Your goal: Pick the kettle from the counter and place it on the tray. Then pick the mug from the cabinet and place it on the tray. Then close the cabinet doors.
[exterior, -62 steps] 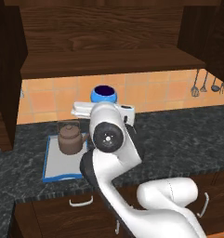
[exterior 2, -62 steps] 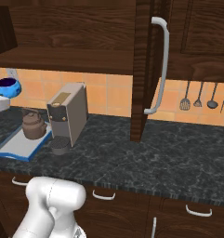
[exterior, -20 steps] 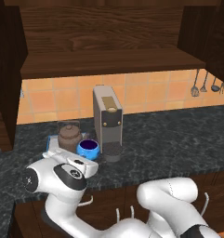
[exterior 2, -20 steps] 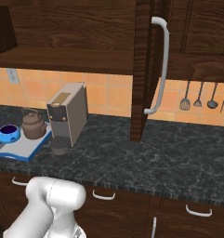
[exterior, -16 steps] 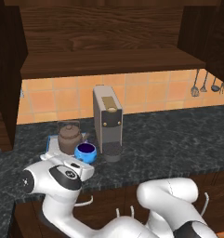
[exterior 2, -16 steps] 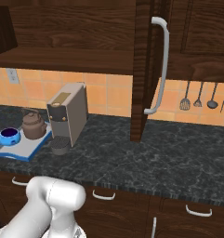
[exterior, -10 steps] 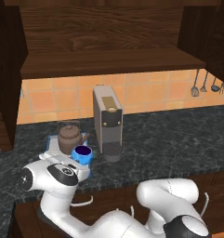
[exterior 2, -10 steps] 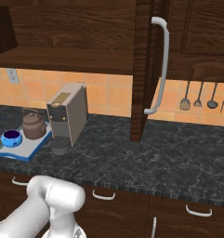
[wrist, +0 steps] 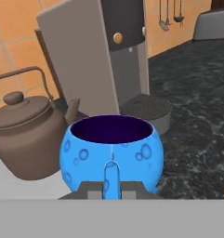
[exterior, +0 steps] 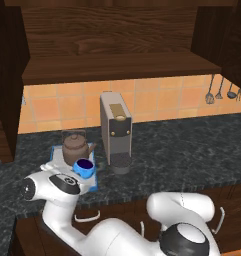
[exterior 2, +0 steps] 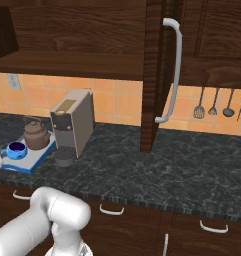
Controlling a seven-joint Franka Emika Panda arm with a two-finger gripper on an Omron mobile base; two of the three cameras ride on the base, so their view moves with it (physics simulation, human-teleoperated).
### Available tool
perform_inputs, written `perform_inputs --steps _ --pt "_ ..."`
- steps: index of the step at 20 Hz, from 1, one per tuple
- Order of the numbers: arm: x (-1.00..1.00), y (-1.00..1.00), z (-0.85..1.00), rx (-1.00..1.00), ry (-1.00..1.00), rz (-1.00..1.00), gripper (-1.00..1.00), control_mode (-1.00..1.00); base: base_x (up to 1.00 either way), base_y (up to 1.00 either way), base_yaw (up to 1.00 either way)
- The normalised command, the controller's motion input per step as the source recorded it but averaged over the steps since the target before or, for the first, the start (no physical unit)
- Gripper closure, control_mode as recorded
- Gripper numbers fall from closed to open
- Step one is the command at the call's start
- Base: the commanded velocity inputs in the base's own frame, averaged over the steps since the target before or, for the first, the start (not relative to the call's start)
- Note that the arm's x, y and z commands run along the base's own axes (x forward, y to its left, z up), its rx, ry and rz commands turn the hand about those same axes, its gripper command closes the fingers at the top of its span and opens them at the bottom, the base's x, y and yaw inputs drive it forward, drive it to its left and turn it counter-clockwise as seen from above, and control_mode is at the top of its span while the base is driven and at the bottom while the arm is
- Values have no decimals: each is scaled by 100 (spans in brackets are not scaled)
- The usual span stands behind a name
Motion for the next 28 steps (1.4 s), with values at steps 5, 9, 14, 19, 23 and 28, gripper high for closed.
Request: perform_inputs --steps 5,9,14,19,23,28 --pt "32 13 -15 0 3 0 100 -100 0 0 0" --pt "30 21 -29 0 9 0 100 -100 0 0 0" --pt "24 22 -34 0 6 0 100 -100 0 0 0" --pt "21 17 -35 0 0 0 100 -100 0 0 0" --pt "19 14 -37 0 0 0 100 -100 0 0 0" --pt "15 18 -36 0 0 0 100 -100 0 0 0"
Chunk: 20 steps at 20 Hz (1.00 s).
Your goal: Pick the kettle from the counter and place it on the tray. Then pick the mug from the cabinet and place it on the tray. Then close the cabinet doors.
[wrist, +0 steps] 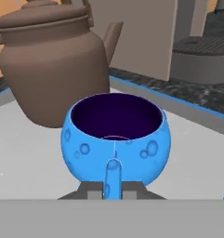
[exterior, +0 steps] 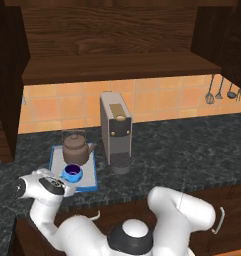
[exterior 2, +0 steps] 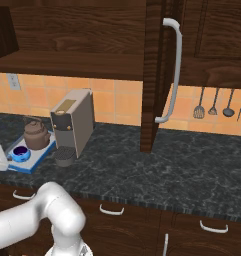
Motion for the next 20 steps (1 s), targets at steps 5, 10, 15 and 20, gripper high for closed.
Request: perform_inputs --steps 5,10,15,20 --pt "7 21 -29 0 1 0 -100 -100 0 0 0" --pt "-3 5 -2 0 0 0 -100 -100 0 0 0" --pt "-57 10 10 0 0 0 -100 -100 0 0 0" --pt "-47 10 36 0 -3 0 -100 -100 0 0 0"
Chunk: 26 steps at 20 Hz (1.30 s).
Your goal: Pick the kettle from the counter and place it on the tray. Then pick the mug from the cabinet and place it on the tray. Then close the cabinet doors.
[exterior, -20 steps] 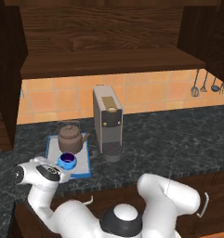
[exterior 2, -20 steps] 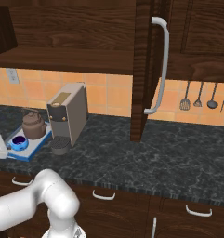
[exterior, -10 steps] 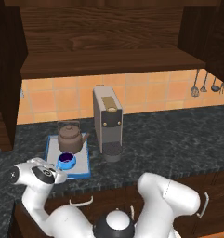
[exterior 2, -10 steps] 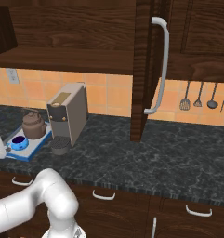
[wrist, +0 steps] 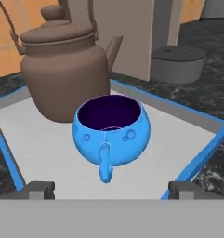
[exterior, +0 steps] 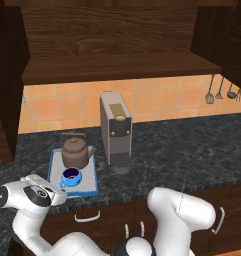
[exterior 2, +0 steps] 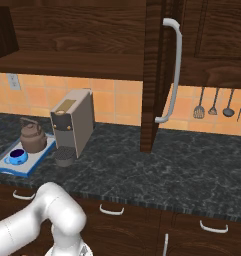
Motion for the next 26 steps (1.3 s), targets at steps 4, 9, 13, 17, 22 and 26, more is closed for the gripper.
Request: perform_inputs --steps 4,9,13,17,22,26 --pt "-29 -1 41 0 -11 0 -100 -100 0 0 0" --pt "-57 -43 51 3 -7 0 -100 -100 0 0 0" --pt "-32 -75 56 2 -10 0 -100 -100 0 0 0" --pt "-13 -80 64 1 -14 0 -100 -100 0 0 0" --pt "-15 -81 64 4 -18 0 -100 -100 0 0 0" --pt "-24 -64 63 9 -18 0 -100 -100 0 0 0"
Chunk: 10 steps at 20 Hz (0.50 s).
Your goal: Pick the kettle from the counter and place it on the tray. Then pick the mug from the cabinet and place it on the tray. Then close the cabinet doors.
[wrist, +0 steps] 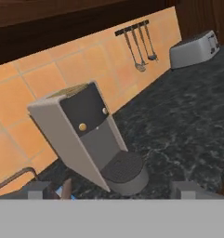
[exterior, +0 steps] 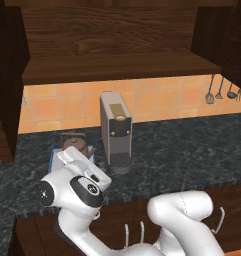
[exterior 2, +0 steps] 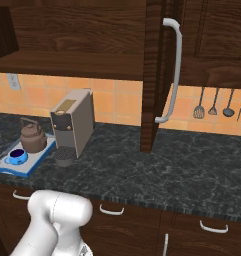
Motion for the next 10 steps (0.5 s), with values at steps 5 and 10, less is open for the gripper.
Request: perform_inputs --steps 5,10 --pt "-14 23 39 3 -21 -3 -100 -100 0 0 0" --pt "0 5 2 0 0 -1 -100 -100 0 0 0"
